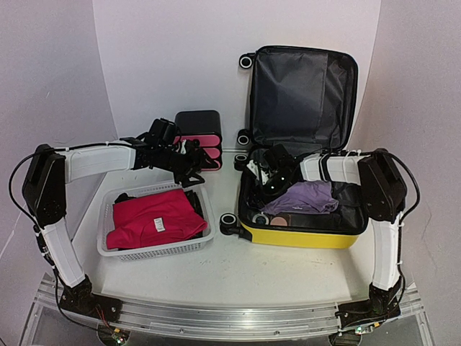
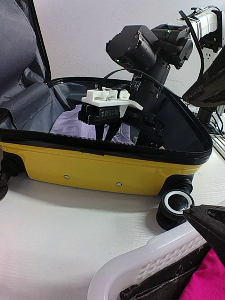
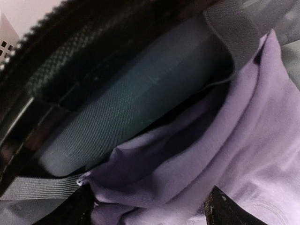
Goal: Open, take out, and arrange the luggage
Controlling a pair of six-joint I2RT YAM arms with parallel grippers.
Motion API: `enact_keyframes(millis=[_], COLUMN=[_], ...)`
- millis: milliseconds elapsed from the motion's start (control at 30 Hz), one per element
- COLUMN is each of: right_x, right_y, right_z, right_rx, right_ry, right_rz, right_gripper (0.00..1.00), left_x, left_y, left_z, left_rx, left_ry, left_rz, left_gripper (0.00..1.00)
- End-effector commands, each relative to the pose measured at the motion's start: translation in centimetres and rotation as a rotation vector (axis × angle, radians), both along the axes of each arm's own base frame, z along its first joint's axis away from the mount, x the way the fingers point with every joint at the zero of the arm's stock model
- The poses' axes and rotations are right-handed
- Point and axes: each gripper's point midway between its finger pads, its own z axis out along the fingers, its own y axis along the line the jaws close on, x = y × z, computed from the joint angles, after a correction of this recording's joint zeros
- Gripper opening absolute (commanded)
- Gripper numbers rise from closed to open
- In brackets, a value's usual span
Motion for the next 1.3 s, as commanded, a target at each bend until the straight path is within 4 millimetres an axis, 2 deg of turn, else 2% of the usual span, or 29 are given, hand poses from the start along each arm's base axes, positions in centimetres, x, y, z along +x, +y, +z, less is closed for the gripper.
enact_keyframes(millis=[0,100,167,300,367,433,500,533,700,767,1000,1133,1267], right_x=[0.7,1.2,1.7,2.6,2.8,3.1,2.9,2.7,1.6,0.7,-0.2,-0.2,-0.6], right_y=[1.3,1.1,0.9,0.4,0.6,0.8,0.7,0.5,-0.8,-0.7,-1.7,-2.2,-2.5], right_z=[0.0,-0.7,-0.8,-0.6,0.2,1.3,2.6,3.1,5.6,6.3,7.9,8.9,10.5], right_rx=[0.057,0.035,0.029,0.031,0.073,0.1,0.117,0.12,0.207,0.264,0.374,0.418,0.448], right_ry=[-0.022,-0.037,-0.071,-0.135,-0.186,-0.221,-0.236,-0.243,-0.221,-0.19,-0.138,-0.125,-0.143], right_rz=[0.009,-0.003,-0.022,-0.06,-0.062,-0.067,-0.067,-0.065,-0.045,0.003,0.046,0.047,0.066], right_gripper=[0.81,0.8,0.75,0.47,0.36,0.19,0.04,0.0,0.0,0.0,0.0,0.0,0.0], left_x=[-0.4,-0.4,-0.4,-0.4,-0.3,-0.3,-0.4,-0.4,-0.2,0.2,1.0,1.8,2.3], left_y=[0.3,0.3,0.2,-0.1,-0.3,-0.7,-1.3,-1.8,-4.7,-6.0,-12.2,-14.5,-15.9], left_z=[3.6,3.7,4.0,4.4,4.3,4.2,4.2,4.0,4.2,4.2,4.4,2.1,-0.5], left_rx=[-0.051,-0.054,-0.06,-0.083,-0.1,-0.114,-0.126,-0.132,-0.165,-0.178,-0.235,-0.236,-0.224], left_ry=[-0.079,-0.077,-0.077,-0.059,-0.035,-0.009,0.013,0.035,0.089,0.114,0.177,0.255,0.335], left_rz=[-0.014,-0.013,-0.013,-0.009,-0.006,-0.001,0.003,0.003,-0.015,-0.009,-0.026,0.023,0.104], left_gripper=[0.73,0.73,0.73,0.77,0.77,0.77,0.78,0.78,0.78,0.78,0.78,0.79,0.8])
